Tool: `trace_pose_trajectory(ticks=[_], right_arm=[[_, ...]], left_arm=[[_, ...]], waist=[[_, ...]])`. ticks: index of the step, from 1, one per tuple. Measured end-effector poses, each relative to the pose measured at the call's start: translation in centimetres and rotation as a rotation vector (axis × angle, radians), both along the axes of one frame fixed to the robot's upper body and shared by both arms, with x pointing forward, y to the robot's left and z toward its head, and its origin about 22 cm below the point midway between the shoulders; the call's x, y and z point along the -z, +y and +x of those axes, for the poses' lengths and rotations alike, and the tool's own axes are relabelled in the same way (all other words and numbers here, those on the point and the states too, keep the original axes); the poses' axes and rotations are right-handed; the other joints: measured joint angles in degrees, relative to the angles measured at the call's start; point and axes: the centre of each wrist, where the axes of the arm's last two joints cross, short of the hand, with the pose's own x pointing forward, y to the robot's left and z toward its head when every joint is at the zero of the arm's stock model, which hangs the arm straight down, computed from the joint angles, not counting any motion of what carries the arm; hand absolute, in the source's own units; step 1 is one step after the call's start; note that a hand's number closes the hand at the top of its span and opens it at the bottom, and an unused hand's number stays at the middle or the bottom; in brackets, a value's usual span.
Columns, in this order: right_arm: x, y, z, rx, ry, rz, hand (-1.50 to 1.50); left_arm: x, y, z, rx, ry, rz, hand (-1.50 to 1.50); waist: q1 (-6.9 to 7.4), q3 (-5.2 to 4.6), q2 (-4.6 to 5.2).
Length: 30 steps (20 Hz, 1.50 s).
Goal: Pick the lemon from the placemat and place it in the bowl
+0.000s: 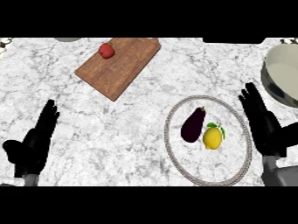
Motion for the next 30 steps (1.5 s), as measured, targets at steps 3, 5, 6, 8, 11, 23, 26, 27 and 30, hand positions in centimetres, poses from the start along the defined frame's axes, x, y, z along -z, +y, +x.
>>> trace_pose_trajectory(ticks=[3, 5, 6, 8, 11, 23, 26, 27, 30], right_arm=[[-0.4, -2.1, 0.3, -0.068, -0.042, 0.022, 1.50], [-0.9, -3.3, 0.7, -0.146, -0.090, 0.058, 1.50], [-1.1, -3.9, 0.8, -0.185, -0.119, 0.082, 1.50], [-1.4, -7.4, 0.4, -0.038, -0.117, -0.080, -1.50], [0.7, -10.5, -0.8, 0.084, -0.183, -0.076, -1.50], [-2.6, -14.5, -2.6, -0.206, -0.233, -0.458, -1.50], [-4.8, -13.4, -1.7, -0.262, -0.165, -0.588, -1.50], [-5.6, -12.9, -1.2, -0.279, -0.142, -0.629, -1.50], [-7.3, -11.3, -0.2, -0.340, -0.062, -0.729, -1.50]], left_arm=[[-0.7, -0.1, 0.8, -0.008, -0.053, 0.039, 0.00], [-2.4, 0.5, 2.1, -0.010, -0.104, 0.094, 0.00], [-3.6, 0.8, 2.9, -0.013, -0.136, 0.123, 0.00], [-4.3, 1.1, 3.3, -0.016, -0.158, 0.147, 0.00], [-6.1, 0.6, 4.4, 0.001, -0.177, 0.167, 0.00], [-8.3, -1.4, 5.7, 0.021, -0.180, 0.198, 0.00], [-8.2, -1.7, 5.7, 0.023, -0.178, 0.197, 0.00], [-8.1, -1.5, 5.7, 0.025, -0.178, 0.197, 0.00], [-8.4, -1.7, 5.6, 0.029, -0.178, 0.200, 0.00]], waist=[[-0.59, 0.62, -0.13], [-0.88, 0.91, -0.12], [-1.11, 1.05, -0.12], [-2.13, 0.99, -0.09], [-1.96, 1.21, -0.03], [-1.47, 1.04, -0.36], [-1.24, 0.98, -0.37], [-1.09, 0.95, -0.35], [-0.77, 0.96, -0.35]])
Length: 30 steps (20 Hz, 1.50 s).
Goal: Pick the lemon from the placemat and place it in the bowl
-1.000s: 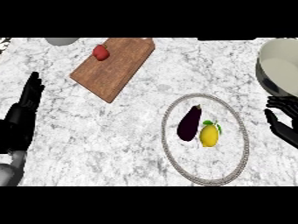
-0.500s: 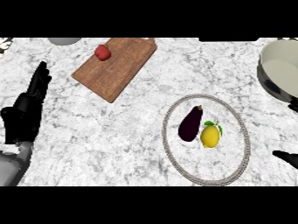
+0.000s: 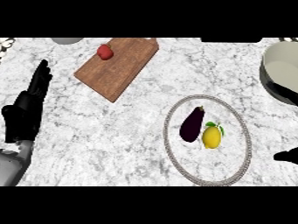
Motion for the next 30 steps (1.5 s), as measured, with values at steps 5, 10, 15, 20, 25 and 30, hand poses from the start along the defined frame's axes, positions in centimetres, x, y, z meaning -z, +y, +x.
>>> trace_pose_trajectory(ticks=[5, 10, 15, 20, 25, 30], right_arm=[[-1.2, 4.5, 1.6, -0.071, 0.106, -0.113, -1.50], [-1.5, 8.0, 2.8, -0.138, 0.199, -0.177, -1.50], [-0.7, 11.0, 3.5, -0.175, 0.280, -0.267, -1.50], [1.1, 12.2, 3.8, -0.162, 0.371, -0.370, -1.50], [3.1, 13.5, 3.8, -0.144, 0.411, -0.408, -1.50], [5.2, 12.9, 5.0, -0.135, 0.426, -0.410, -1.50]], left_arm=[[-0.3, 0.3, 0.2, 0.002, 0.004, 0.002, 0.00], [0.1, 0.6, 0.1, 0.006, 0.008, 0.001, 0.00], [-0.5, 0.7, 0.5, 0.007, -0.003, 0.004, 0.00], [-0.1, 0.2, 0.6, 0.004, -0.005, 0.005, 0.00], [-0.1, 0.4, 0.1, 0.006, -0.003, 0.003, 0.00], [-0.4, 0.2, 0.6, 0.007, -0.001, -0.004, 0.00]], waist=[[0.20, 0.02, 0.06], [0.14, 0.06, 0.09], [0.04, 0.08, 0.10], [-0.09, 0.10, 0.12], [-0.12, 0.11, 0.09], [-0.14, 0.11, 0.12]])
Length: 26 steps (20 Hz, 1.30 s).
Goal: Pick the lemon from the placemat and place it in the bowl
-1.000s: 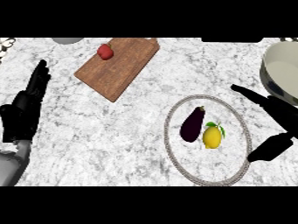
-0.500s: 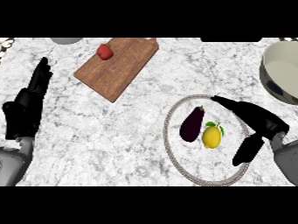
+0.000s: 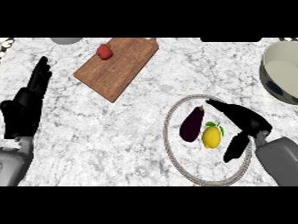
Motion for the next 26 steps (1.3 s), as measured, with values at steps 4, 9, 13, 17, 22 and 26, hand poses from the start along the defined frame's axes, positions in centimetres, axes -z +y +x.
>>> trace_pose_trajectory(ticks=[4, 9, 13, 17, 22, 26], right_arm=[[1.7, 0.6, 0.4, -0.001, 0.005, -0.002, -1.50], [3.2, 1.3, 1.0, -0.010, 0.011, -0.002, 1.50], [3.7, 1.2, 1.4, -0.063, -0.047, -0.031, 1.50], [4.5, 1.0, 1.5, -0.085, -0.109, -0.033, 1.50], [4.3, 1.3, 1.7, -0.093, -0.132, -0.002, 1.50], [3.4, 6.7, 3.8, 0.034, -0.137, -0.004, 1.50]], left_arm=[[0.2, 0.0, -0.4, 0.000, 0.004, 0.000, 0.00], [0.0, -0.2, -0.6, -0.001, 0.004, 0.001, 0.00], [-0.2, -0.5, 0.1, -0.008, 0.004, -0.001, 0.00], [-0.7, -0.3, 0.0, -0.008, 0.006, 0.004, 0.00], [-0.5, -0.2, -0.1, -0.007, 0.008, 0.010, 0.00], [-0.3, -0.9, 0.0, 0.001, 0.001, 0.008, 0.00]], waist=[[0.01, 0.02, 0.00], [0.01, 0.01, -0.01], [-0.03, -0.20, -0.29], [0.01, -0.45, -0.59], [-0.19, -0.40, -0.51], [0.54, -0.29, -0.23]])
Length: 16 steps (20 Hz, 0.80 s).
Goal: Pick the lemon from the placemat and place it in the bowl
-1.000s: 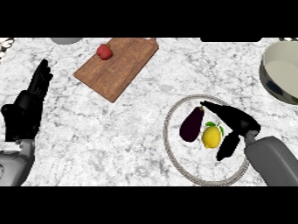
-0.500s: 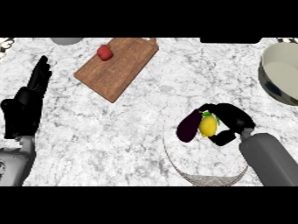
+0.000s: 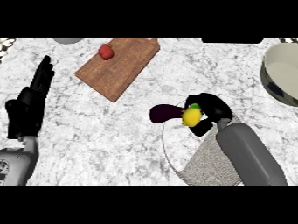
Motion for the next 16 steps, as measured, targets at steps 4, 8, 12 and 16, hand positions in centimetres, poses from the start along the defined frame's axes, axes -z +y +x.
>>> trace_pose_trajectory(ticks=[4, 8, 12, 16], right_arm=[[-1.6, 5.0, 1.8, 0.193, -0.023, -0.013, 1.50], [-4.3, 8.9, 3.6, 0.293, -0.097, -0.009, 1.50], [-7.0, 11.3, 3.9, 0.387, -0.211, 0.085, 1.50], [-10.2, 13.2, 3.9, 0.484, -0.369, 0.195, 1.50]], left_arm=[[0.1, -0.4, 0.2, 0.029, -0.008, -0.003, 0.00], [0.2, -1.1, 0.5, 0.040, -0.015, -0.003, 0.00], [-0.1, -0.2, 1.1, 0.034, -0.005, -0.001, 0.00], [0.0, 0.1, 0.9, 0.026, -0.005, -0.001, 0.00]], waist=[[1.80, 0.19, 0.59], [2.37, 0.27, 0.76], [1.96, 0.29, 0.62], [1.23, 0.28, 0.28]])
